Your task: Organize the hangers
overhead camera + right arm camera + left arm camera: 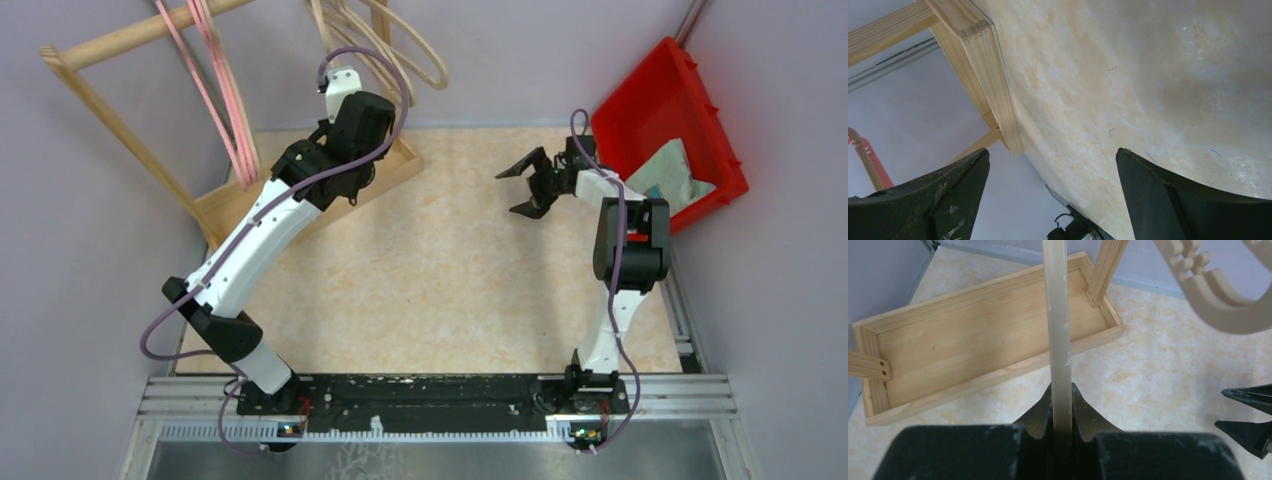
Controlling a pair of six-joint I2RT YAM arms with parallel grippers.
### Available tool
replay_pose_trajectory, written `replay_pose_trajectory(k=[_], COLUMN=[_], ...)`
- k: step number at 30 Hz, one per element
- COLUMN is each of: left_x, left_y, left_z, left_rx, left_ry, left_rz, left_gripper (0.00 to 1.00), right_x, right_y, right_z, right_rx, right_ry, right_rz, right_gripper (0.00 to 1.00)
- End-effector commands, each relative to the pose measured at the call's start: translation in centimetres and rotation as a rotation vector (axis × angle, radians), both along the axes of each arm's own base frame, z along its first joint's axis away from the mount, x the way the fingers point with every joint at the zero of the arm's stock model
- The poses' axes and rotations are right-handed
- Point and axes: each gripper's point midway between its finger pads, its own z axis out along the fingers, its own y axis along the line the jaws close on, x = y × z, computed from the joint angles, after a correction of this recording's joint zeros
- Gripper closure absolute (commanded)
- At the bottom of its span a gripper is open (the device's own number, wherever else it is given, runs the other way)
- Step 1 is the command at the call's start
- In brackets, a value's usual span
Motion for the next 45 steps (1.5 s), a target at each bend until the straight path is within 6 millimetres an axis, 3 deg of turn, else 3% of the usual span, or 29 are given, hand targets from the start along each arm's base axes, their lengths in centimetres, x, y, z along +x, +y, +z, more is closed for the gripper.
replay_pose_trajectory(k=[1,14,22,30,38,40,45], left_x=[1.7,5.7,7.7,9.4,10.0,9.9,9.0], left_y=[0.7,6.3,8.8,10.7,12.0,11.8,11.1], left_z=[2.1,4.5,4.2,3.1,-0.5,-1.1,-1.7], left_rx=[-0.022,0.044,0.038,-0.004,-0.038,-0.041,-0.063], left_ry=[-0.045,-0.096,-0.082,-0.039,0.063,0.076,0.066], left_rz=[0.009,0.068,0.087,0.094,0.091,0.081,0.031], left_gripper=[1.0,1.0,1.0,1.0,1.0,0.89,0.5], right_x=[0.7,0.9,1.0,1.1,0.9,0.9,0.8], right_y=[0.0,-0.1,-0.1,-0.1,-0.4,-0.7,-1.4], right_z=[0.3,0.6,1.1,1.0,0.9,1.0,1.6], right_rx=[0.022,0.015,0.017,0.014,-0.01,-0.037,-0.108], right_ry=[-0.03,-0.033,-0.037,-0.035,-0.041,-0.052,-0.082], right_rz=[0.003,0.003,0.001,0.002,0.005,0.006,0.012], right_gripper=[0.03,0.03,0.03,0.03,0.03,0.03,0.01])
